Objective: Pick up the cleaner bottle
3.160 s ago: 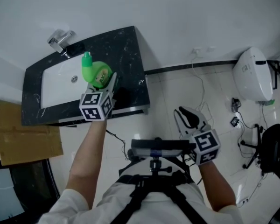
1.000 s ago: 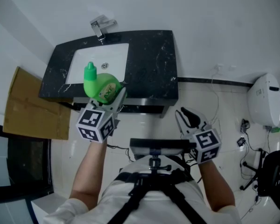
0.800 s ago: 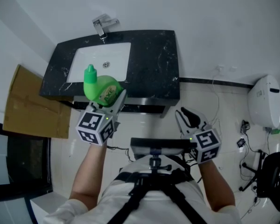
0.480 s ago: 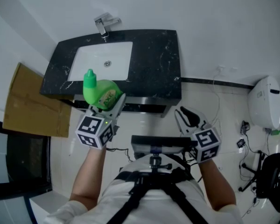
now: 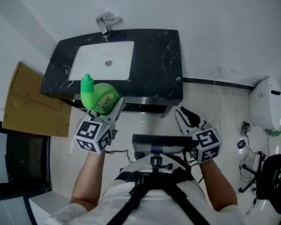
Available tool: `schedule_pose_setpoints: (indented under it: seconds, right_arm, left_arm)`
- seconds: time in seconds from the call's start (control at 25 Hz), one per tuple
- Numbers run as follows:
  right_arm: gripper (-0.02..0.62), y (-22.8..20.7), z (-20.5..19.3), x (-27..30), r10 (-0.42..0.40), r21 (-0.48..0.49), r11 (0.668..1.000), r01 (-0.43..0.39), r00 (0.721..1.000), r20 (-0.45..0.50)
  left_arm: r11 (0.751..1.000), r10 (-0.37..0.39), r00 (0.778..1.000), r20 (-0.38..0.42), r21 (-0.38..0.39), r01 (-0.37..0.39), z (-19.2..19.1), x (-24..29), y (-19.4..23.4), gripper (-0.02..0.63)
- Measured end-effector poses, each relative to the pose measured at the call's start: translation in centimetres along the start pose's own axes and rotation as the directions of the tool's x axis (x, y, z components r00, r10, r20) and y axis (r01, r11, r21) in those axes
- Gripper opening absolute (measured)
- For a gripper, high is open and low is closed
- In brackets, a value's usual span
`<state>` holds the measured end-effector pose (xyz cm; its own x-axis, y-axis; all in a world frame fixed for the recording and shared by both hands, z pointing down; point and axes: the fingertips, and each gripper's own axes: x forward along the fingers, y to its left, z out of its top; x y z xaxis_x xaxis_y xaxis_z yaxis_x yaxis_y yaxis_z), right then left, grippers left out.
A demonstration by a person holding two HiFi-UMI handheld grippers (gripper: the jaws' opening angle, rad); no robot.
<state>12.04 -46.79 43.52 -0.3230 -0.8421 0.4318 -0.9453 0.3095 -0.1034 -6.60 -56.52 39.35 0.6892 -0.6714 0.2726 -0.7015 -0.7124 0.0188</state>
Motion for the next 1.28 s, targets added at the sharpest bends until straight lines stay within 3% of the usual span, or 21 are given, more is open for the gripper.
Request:
schedule_pose_setpoints:
  seconds: [1.28]
  right_arm:
    - [0.081, 0.7, -0.2, 0.0, 0.003, -0.002, 1.000, -0.003, 1.000, -0.005]
  left_arm:
    - [0.996, 0.082, 0.997, -0.004, -0.021, -0.082, -2.6, -5.3, 0.5, 0.176]
